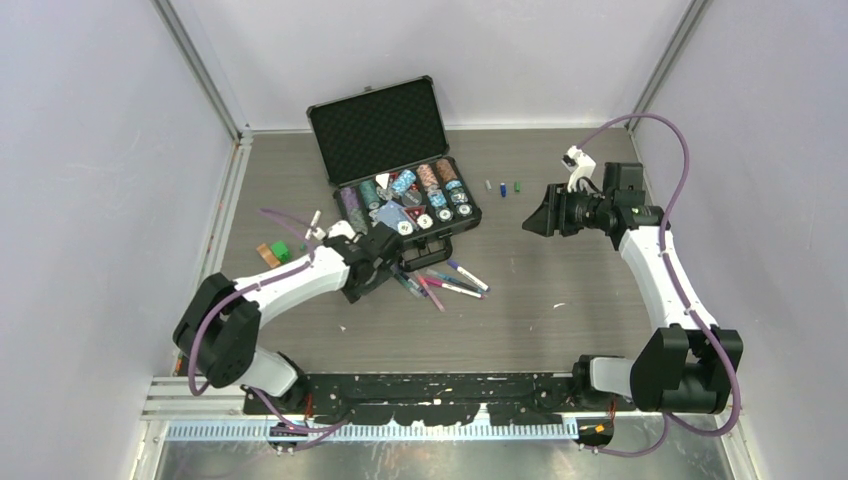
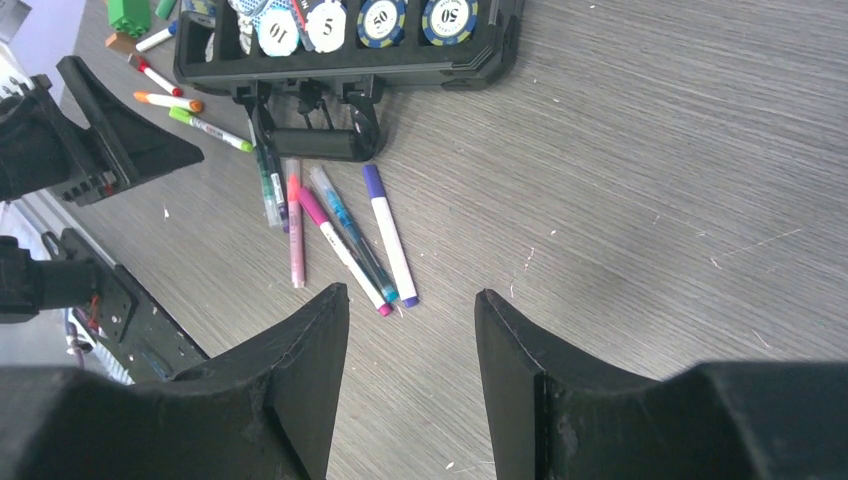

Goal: Open the pen caps
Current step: Pick up the pen from the center of the board.

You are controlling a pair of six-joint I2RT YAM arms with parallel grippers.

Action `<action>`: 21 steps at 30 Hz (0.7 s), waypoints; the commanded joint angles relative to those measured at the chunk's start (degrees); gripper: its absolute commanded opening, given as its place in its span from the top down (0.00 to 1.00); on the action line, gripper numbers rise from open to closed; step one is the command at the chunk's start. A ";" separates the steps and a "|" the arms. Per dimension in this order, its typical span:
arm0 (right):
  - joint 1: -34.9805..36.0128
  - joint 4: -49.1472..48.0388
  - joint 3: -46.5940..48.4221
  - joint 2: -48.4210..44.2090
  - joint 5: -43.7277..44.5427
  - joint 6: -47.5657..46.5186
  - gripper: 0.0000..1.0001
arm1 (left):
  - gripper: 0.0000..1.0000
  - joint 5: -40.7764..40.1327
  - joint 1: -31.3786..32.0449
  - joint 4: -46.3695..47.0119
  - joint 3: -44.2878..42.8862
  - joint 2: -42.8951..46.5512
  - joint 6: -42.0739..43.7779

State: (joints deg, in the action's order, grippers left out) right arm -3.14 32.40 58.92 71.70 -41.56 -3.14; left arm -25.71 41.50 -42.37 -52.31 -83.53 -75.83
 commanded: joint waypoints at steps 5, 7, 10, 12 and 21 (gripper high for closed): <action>-0.47 -0.17 0.93 0.16 -1.05 -1.09 0.46 | 0.37 -3.25 -5.55 -5.03 -1.65 -1.30 -17.27; -0.47 -0.06 1.01 0.28 -1.07 -1.06 0.46 | 0.39 -3.21 -6.16 -4.08 -1.68 -2.42 -18.76; -0.54 -0.06 0.94 0.13 -1.04 -1.08 0.46 | 0.41 -3.14 -6.82 -3.16 -2.24 -4.22 -19.64; -0.71 -0.06 0.89 0.11 -1.00 -1.13 0.46 | 0.43 -3.17 -7.19 -2.24 -2.66 -5.33 -19.57; -0.90 0.03 0.94 0.46 -1.22 -1.08 0.46 | 0.52 -1.97 -8.91 -1.52 -5.23 -10.58 -19.26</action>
State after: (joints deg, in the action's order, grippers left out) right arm -3.77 32.69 58.92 72.05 -41.71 -3.16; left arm -26.50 33.56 -44.34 -55.07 -92.42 -94.15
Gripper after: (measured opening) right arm 0.544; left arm 0.499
